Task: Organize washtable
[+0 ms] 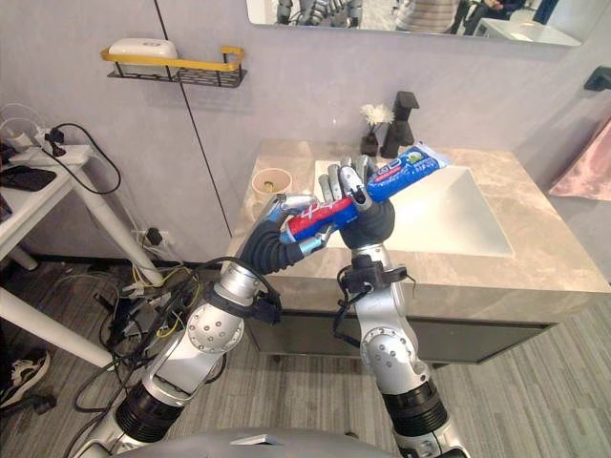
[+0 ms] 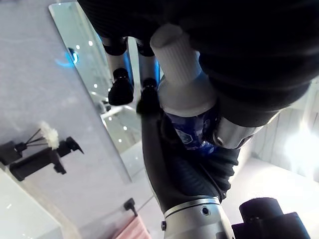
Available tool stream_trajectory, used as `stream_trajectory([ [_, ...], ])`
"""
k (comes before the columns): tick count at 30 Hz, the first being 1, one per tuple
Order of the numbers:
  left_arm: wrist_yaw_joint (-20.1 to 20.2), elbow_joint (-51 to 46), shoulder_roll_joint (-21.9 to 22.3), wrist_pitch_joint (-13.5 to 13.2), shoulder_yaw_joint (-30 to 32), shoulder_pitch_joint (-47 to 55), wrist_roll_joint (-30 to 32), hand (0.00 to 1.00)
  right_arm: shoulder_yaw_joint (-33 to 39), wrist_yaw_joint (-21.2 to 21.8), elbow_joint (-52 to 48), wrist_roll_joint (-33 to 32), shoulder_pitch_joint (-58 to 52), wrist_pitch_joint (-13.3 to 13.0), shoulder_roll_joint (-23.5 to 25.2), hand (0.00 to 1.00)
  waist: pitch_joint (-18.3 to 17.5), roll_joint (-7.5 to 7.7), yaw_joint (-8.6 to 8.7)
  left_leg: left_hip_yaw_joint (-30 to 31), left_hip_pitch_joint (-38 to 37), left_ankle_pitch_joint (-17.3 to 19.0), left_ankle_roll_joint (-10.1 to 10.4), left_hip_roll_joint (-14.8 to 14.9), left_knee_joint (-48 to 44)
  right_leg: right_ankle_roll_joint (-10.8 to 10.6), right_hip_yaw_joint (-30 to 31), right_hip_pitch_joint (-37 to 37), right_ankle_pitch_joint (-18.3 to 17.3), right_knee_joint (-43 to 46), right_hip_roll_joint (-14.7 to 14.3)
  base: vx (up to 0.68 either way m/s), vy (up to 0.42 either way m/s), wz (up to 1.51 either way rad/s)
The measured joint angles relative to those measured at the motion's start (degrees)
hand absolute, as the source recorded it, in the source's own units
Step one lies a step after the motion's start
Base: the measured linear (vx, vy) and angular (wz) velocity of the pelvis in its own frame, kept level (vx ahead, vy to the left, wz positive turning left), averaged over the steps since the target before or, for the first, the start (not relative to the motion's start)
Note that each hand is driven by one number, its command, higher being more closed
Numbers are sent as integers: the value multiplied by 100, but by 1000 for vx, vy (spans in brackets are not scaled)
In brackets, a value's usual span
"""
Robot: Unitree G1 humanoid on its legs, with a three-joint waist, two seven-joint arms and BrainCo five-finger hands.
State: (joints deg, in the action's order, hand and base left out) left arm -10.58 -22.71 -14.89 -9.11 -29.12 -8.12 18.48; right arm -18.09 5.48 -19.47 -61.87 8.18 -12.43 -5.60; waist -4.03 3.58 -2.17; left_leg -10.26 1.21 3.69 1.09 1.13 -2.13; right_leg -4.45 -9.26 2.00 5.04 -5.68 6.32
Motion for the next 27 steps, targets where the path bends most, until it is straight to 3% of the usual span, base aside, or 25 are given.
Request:
stream_trajectory([
  [10, -18, -49, 49, 15, 403, 185, -16, 0, 156, -160, 282, 56, -71, 7, 4, 100, 4, 6, -7, -4, -25, 0, 0, 0, 14, 0, 0, -15, -6, 0, 0, 0, 0, 0],
  [17, -471, -707, 50, -57, 1665, 489, -147, 0, 889, -326, 435, 78, -416, 18, -9, 100, 10, 2, -8, 16, -45, 0, 0, -1, 43, 5, -23, -30, -31, 0, -2, 0, 0, 0],
  [23, -501, -791, 151, -59, 2308, 1045, -187, 0, 1062, -341, 435, 484, -419, 35, -8, 100, 38, 14, -30, 105, -53, -3, 4, -6, 66, 5, -111, -73, -71, 0, 2, 10, -4, 6],
  [27, -497, -797, 384, -65, 2868, 1566, -243, 0, 1527, -547, 455, 935, -387, 49, -15, 100, 123, 95, -149, 226, -31, -33, 13, -14, 99, 10, -247, -123, -107, 0, 9, 19, -11, 17],
])
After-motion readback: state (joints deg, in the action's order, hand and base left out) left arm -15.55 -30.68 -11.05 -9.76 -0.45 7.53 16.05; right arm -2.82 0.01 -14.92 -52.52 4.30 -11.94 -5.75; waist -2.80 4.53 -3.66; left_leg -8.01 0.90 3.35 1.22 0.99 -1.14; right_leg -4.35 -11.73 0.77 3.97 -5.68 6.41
